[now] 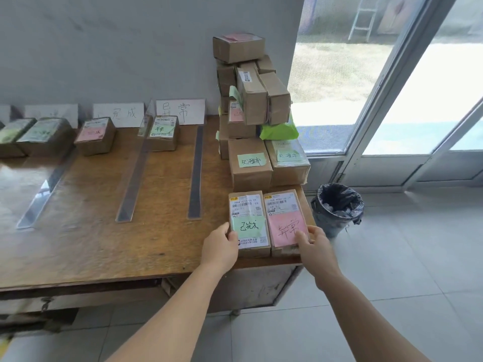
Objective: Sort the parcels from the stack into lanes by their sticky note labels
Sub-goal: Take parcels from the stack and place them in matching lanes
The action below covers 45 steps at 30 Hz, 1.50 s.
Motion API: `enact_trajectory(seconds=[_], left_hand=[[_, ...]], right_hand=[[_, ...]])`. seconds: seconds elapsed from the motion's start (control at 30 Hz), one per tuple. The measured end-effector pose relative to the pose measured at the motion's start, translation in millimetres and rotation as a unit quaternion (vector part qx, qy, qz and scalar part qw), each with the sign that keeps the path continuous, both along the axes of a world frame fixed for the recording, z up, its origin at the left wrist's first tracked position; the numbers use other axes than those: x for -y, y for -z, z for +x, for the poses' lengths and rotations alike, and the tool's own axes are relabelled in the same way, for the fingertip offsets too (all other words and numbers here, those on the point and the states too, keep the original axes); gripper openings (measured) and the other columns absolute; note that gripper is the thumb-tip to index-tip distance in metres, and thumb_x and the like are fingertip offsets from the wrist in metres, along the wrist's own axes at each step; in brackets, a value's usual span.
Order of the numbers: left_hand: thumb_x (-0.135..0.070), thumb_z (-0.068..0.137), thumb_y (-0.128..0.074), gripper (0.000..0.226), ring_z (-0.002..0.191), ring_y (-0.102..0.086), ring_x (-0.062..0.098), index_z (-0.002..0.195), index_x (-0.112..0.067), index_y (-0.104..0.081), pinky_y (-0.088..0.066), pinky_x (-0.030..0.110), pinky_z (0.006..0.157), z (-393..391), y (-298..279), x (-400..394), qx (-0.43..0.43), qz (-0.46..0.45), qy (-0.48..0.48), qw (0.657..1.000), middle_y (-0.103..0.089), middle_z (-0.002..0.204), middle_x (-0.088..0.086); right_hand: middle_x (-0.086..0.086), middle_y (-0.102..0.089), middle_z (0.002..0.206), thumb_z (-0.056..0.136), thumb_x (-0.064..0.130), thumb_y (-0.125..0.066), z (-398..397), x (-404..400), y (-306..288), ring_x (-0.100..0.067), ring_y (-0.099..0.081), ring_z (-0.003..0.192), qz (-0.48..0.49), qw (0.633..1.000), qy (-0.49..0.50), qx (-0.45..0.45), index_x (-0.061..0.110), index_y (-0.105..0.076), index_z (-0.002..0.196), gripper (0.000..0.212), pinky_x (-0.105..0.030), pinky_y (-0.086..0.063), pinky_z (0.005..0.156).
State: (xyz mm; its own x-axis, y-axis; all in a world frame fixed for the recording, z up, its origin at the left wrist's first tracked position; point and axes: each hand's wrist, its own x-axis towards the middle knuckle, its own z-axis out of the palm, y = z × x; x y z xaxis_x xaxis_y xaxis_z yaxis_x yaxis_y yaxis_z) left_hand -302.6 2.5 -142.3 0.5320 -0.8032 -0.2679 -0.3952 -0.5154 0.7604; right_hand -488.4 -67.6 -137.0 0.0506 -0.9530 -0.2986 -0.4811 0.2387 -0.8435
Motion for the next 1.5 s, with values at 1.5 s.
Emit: enact_trajectory(seconds=[1.5], left_hand=[[-0.029,0.092,-0.059,0.042,0.102,-0.061,0.007,0.132,-0.035,-0.048,-0.047,0.027,0.091,337,-145,-17,-0.124,-0.249,-0.094,0.956,-0.068,0.104,-0.016]], right_hand=[[0.023,-0.071,0.087,0.093,0.035,-0.057,336,13,-127,0.004,-0.066,0.084,-0.101,0.970,-0.074,0.210,0.048,-0.056,0.103,0.016,-0.013,-0.050,0.057]])
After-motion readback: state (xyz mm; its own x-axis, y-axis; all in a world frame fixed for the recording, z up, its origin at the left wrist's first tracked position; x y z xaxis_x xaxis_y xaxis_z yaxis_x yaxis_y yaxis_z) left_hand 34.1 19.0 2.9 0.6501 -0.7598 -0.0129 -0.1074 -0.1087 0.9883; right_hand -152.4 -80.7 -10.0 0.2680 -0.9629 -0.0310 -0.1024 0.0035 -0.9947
